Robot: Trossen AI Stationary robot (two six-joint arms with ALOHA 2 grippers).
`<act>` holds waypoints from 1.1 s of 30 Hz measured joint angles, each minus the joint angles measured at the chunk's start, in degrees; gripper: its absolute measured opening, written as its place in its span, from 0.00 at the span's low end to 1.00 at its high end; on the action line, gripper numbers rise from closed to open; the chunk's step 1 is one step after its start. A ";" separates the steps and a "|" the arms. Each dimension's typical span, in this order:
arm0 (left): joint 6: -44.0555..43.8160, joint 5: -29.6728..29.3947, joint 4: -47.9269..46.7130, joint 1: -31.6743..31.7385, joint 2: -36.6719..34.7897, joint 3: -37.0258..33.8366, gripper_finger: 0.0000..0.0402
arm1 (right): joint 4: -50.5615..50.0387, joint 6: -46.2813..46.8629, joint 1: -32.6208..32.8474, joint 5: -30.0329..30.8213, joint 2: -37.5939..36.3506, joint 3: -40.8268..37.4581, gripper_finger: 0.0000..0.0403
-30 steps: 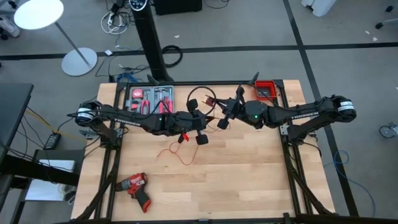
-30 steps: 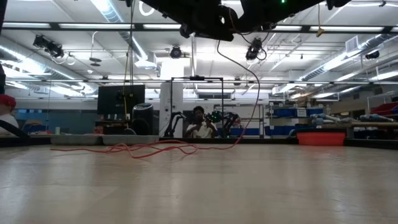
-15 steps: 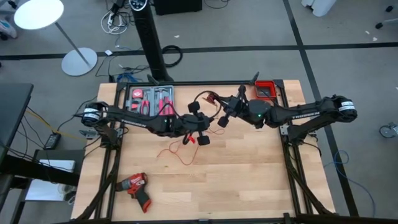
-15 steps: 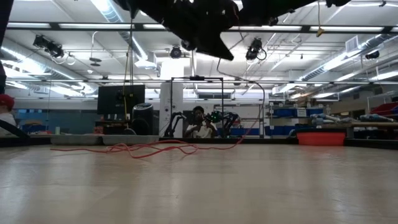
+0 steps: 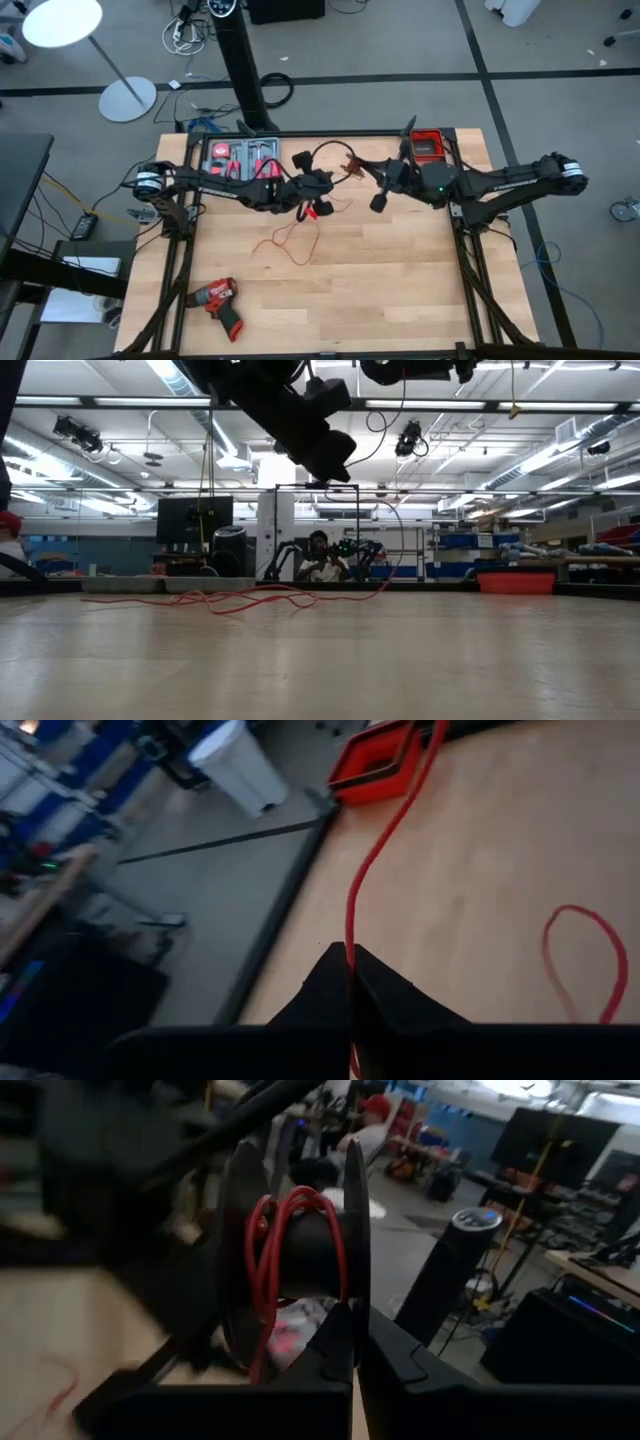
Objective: Coil cords
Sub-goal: Coil the red wire on the black spool
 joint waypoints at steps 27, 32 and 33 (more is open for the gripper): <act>5.90 -5.60 -10.96 2.53 -7.60 0.04 0.00 | -45.43 21.43 9.07 -0.41 -6.54 0.00 0.00; 5.88 -5.61 -13.32 2.21 -9.70 0.07 0.00 | -48.96 24.45 9.05 0.07 -6.56 0.00 0.00; 5.89 -5.60 -14.36 2.14 -9.98 0.07 0.00 | -49.42 24.80 9.07 0.08 -6.56 0.00 0.00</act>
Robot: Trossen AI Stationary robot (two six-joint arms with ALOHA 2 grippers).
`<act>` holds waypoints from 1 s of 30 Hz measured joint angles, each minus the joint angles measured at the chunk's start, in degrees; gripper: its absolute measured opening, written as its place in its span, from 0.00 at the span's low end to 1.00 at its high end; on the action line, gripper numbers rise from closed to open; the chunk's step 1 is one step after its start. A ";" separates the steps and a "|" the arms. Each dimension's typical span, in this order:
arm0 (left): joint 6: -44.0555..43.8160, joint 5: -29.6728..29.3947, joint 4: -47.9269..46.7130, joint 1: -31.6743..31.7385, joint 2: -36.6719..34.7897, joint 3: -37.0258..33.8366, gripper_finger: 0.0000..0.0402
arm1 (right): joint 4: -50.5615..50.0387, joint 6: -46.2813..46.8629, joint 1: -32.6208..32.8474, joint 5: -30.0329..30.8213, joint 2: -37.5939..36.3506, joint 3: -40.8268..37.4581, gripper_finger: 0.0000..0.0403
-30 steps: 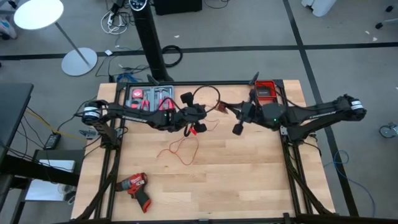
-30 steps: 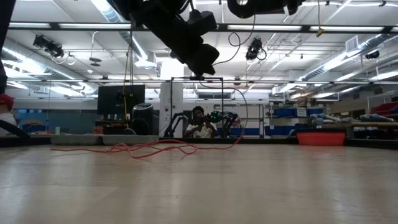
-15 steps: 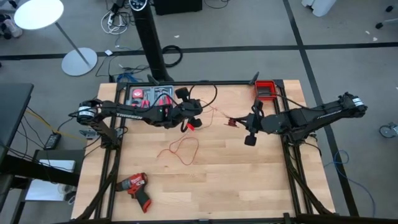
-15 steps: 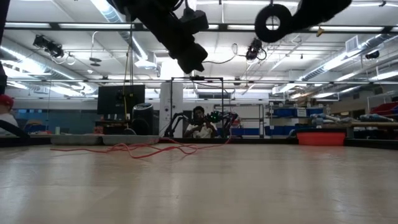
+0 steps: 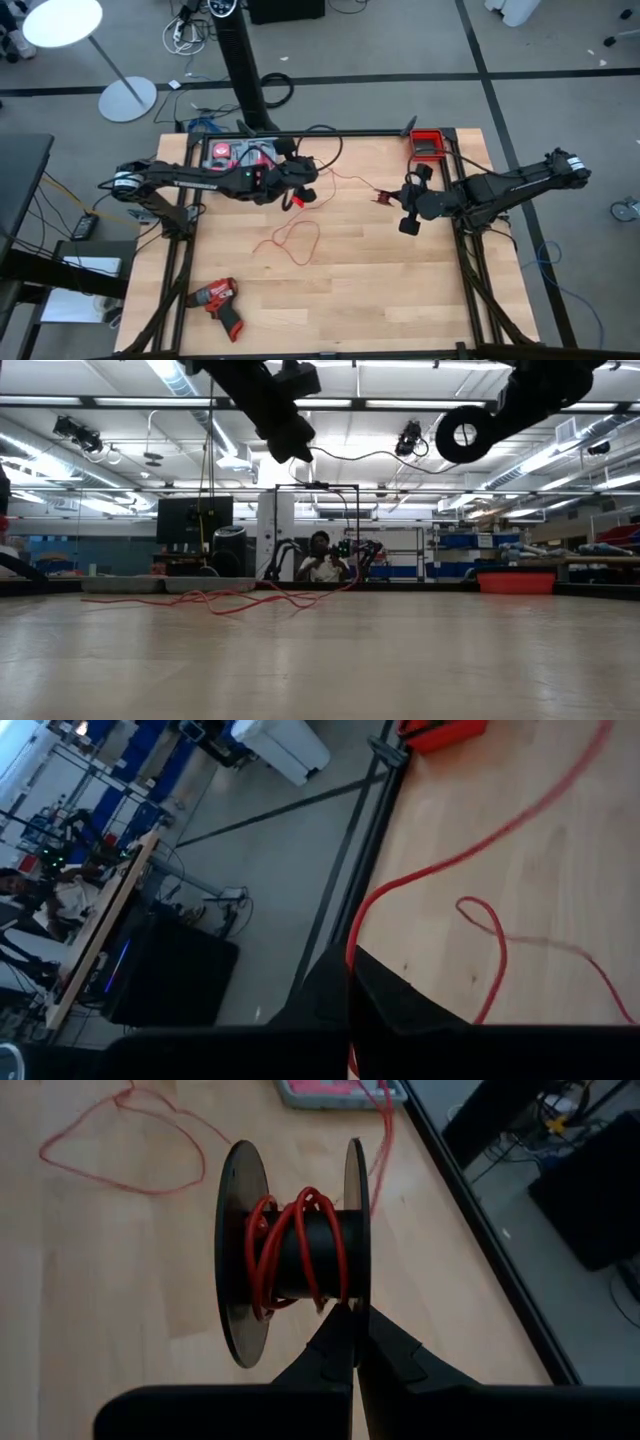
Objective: Coil cords
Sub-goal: Coil the red wire on the black spool
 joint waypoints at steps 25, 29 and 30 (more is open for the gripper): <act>-4.48 0.32 -14.20 -7.25 -10.28 0.65 0.00 | -6.91 7.62 -1.63 -0.68 0.08 0.07 0.00; -4.54 0.49 -12.15 -7.63 -11.05 2.19 0.00 | -6.54 4.74 -1.63 -1.67 1.41 0.07 0.00; -4.53 0.46 -11.19 -7.62 -11.15 2.52 0.00 | -6.18 3.30 -1.63 -1.71 1.99 0.09 0.00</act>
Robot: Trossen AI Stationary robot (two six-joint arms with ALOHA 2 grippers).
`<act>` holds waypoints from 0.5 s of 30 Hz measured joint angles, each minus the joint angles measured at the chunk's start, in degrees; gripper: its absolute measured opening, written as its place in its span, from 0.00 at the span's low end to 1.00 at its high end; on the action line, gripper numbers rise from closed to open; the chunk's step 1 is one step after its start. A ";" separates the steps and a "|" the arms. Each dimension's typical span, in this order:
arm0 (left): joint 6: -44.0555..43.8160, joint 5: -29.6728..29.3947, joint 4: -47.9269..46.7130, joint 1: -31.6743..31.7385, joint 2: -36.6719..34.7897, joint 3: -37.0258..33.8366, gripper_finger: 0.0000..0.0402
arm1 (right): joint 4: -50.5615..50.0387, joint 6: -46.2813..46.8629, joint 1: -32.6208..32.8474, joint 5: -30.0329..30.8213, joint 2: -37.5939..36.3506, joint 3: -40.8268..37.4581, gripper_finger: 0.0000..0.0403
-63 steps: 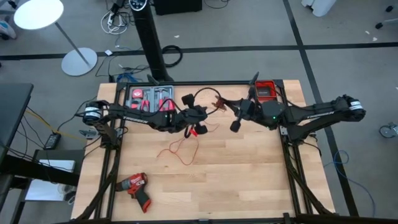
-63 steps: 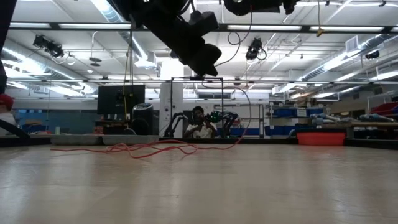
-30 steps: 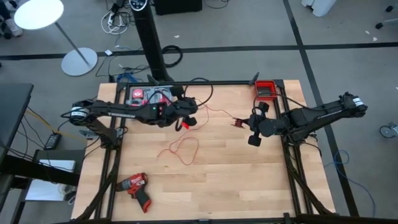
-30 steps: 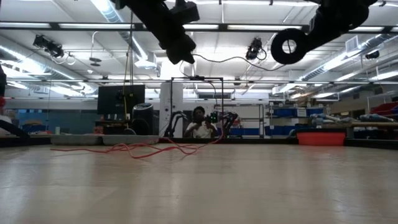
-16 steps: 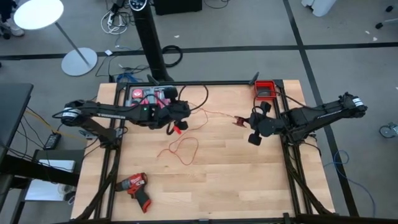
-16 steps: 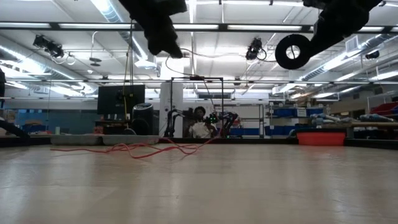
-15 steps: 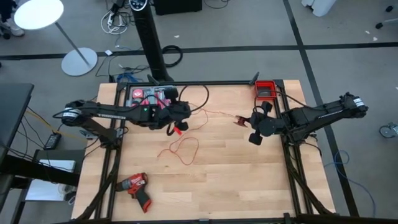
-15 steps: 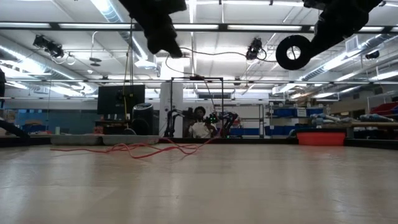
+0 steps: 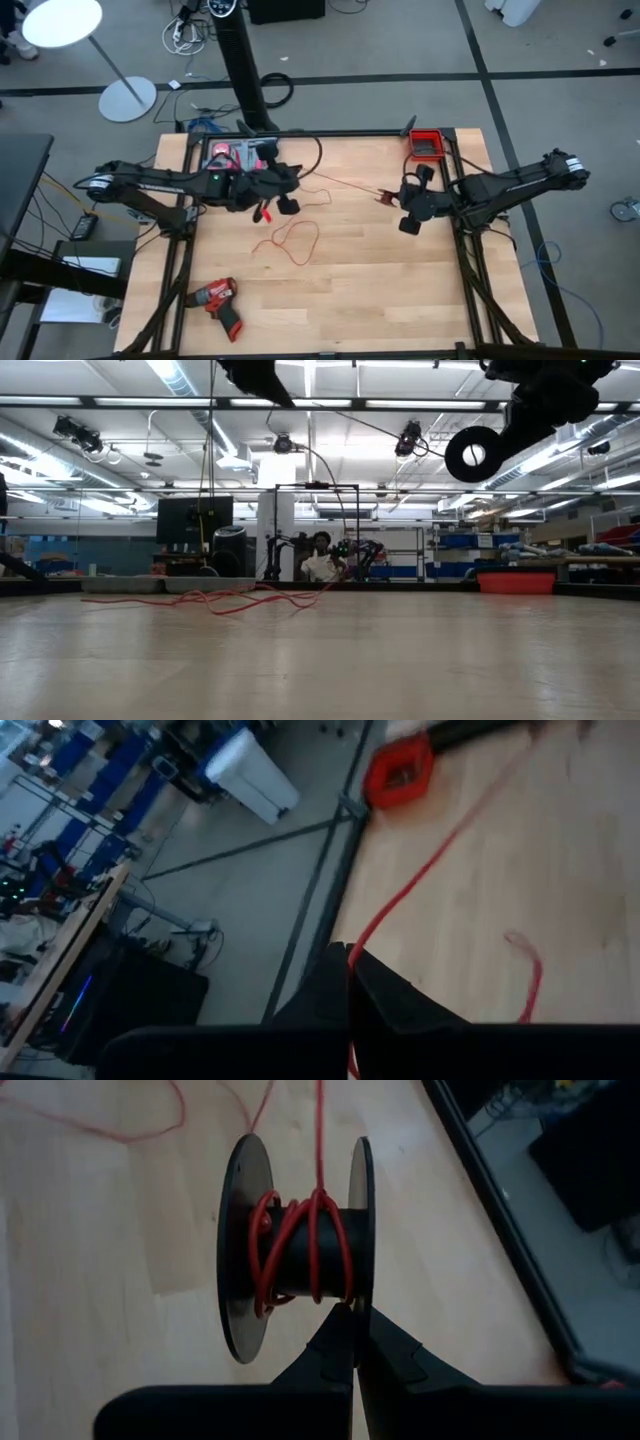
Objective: Coil cords
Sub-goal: Coil the red wire on the black spool
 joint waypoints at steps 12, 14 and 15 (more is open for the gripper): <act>1.13 0.45 7.18 0.07 0.61 1.15 0.00 | 14.39 -17.56 -1.21 11.45 6.56 -0.09 0.00; 1.08 0.50 7.74 0.07 0.75 1.13 0.00 | 18.39 -19.85 -2.35 12.73 7.89 -0.09 0.00; 1.04 0.52 8.24 0.07 0.79 1.13 0.00 | 20.34 -20.99 -2.99 13.37 8.62 -0.09 0.00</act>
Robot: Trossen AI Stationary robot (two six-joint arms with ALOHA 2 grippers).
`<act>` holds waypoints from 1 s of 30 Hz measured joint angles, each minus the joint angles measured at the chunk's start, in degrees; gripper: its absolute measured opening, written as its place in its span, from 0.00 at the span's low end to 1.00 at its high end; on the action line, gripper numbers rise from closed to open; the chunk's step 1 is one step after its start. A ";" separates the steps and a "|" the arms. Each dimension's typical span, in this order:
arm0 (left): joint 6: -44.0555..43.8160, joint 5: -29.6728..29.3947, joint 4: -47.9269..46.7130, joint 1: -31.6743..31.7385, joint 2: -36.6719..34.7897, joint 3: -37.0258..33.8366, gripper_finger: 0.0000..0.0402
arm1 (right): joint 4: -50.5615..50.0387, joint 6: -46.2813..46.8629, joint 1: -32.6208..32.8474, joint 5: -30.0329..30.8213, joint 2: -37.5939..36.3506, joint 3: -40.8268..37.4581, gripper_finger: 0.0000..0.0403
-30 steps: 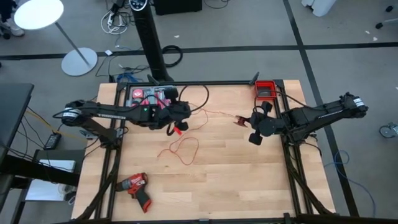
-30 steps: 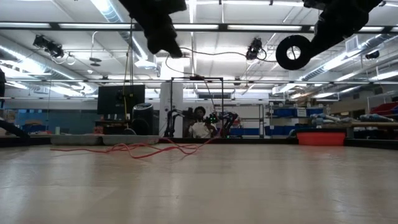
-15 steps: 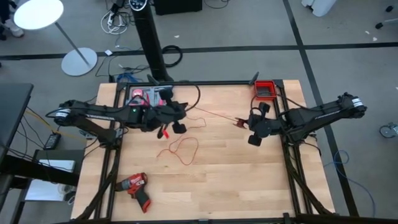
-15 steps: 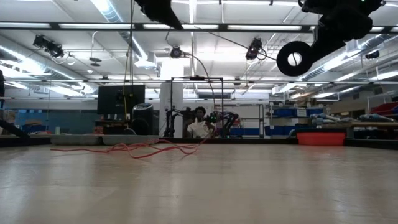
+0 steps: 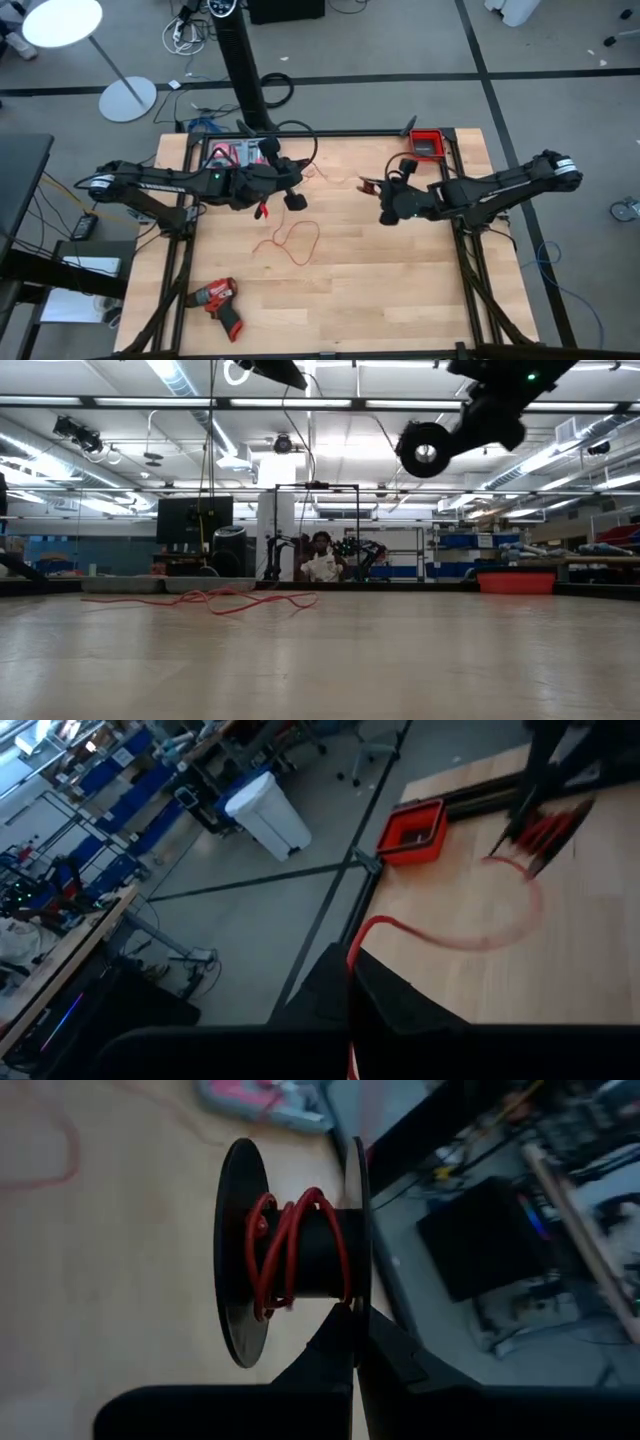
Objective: Coil cords
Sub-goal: Coil the red wire on the black spool
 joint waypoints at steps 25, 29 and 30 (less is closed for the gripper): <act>-1.00 4.05 9.36 -9.03 0.17 -0.04 0.00 | 24.27 -10.14 -13.96 9.41 7.62 0.00 0.00; 0.58 5.68 9.85 -9.01 1.33 -0.07 0.00 | 31.48 -12.39 -14.30 3.15 7.62 0.00 0.00; 1.50 5.68 10.80 -8.96 1.73 -0.07 0.00 | 33.03 -12.67 -14.28 1.74 7.62 0.00 0.00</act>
